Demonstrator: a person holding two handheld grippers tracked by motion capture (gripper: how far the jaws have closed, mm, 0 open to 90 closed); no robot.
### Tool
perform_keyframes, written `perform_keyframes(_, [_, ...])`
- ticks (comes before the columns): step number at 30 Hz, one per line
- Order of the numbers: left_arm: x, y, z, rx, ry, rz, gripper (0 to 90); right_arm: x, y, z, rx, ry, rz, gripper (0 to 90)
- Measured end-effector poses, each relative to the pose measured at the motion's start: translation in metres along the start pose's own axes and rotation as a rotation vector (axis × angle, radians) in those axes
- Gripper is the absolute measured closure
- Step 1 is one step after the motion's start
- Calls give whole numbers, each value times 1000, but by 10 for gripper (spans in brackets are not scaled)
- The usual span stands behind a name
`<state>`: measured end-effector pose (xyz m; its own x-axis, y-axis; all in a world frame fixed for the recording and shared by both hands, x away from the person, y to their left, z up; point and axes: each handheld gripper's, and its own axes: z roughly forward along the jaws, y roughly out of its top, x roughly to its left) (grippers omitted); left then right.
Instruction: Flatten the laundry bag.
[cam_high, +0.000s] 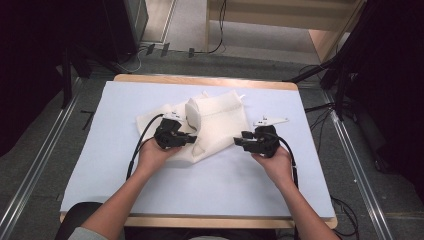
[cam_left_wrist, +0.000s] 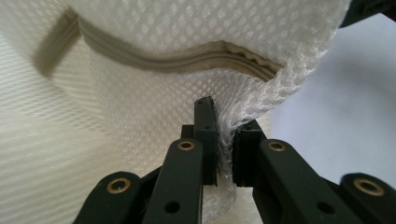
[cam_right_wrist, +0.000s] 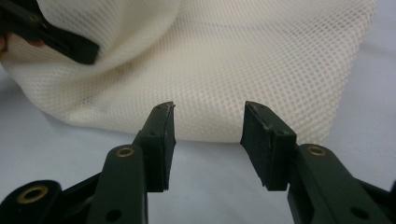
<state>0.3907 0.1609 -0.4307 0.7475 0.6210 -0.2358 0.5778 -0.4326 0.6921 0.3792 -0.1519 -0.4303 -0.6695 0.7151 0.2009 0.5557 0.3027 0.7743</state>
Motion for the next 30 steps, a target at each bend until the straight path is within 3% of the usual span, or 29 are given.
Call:
perform_keyframes(4, [-10,0,10,23,-60,6,853,5,4,-3,-24,23,3,556])
perform_keyframes(5, [-15,1,14,39,-67,29,853,6,5,-4,-27,21,1,555])
perform_keyframes(11, [-34,-3,30,98,-87,104,853,6,12,-13,-59,-5,-11,555])
perform_keyframes(20, [-44,-5,32,114,-97,126,852,0,19,-23,-97,-6,35,528])
perform_keyframes(25, [-49,-6,33,119,-102,135,848,6,30,-16,-81,-18,12,494])
perform_keyframes(30, [-52,-9,32,109,-103,137,846,13,35,3,-47,4,11,407])
